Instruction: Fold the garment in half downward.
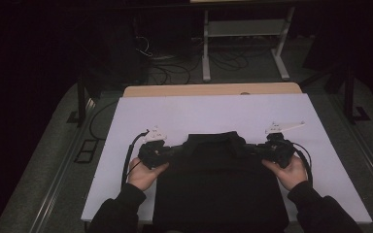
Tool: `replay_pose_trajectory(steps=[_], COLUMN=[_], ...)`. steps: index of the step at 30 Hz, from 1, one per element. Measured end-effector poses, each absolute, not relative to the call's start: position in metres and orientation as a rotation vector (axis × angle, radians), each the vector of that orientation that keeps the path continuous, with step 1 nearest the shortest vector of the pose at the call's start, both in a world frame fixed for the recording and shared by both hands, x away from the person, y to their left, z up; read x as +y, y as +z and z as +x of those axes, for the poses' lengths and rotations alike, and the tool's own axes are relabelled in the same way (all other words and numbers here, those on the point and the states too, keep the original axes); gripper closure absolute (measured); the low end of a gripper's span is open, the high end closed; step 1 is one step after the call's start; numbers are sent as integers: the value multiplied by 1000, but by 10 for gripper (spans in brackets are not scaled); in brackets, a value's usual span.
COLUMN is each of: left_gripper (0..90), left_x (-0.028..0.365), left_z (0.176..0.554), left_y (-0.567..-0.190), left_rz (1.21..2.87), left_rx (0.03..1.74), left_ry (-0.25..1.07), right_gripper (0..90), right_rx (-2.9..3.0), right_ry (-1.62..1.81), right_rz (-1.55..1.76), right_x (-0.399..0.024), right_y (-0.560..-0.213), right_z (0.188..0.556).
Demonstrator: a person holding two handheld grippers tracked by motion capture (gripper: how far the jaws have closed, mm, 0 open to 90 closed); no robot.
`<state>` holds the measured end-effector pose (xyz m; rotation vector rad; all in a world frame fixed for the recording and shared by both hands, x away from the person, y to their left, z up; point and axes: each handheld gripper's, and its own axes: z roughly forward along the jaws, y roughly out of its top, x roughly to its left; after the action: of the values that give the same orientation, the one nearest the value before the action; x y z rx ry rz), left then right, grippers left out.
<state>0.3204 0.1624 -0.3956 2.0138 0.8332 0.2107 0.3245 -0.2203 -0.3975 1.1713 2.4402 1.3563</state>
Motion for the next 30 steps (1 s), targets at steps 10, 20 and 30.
replay_pose_trajectory(steps=[10, 20, 30], left_gripper=[861, 861, 861], left_x=[162, 164, 168], left_z=[306, 292, 278], left_y=[-400, -397, -399], left_rz=[2022, 2023, 2026], left_rx=[823, 803, 814], left_ry=[168, 160, 132], right_gripper=[872, 872, 872], right_rx=[2452, 2479, 2499], right_ry=[1362, 1385, 1385], right_rz=[1166, 1156, 1171], right_x=[-223, -221, -226], right_y=[-398, -398, -399], right_z=[308, 294, 283])
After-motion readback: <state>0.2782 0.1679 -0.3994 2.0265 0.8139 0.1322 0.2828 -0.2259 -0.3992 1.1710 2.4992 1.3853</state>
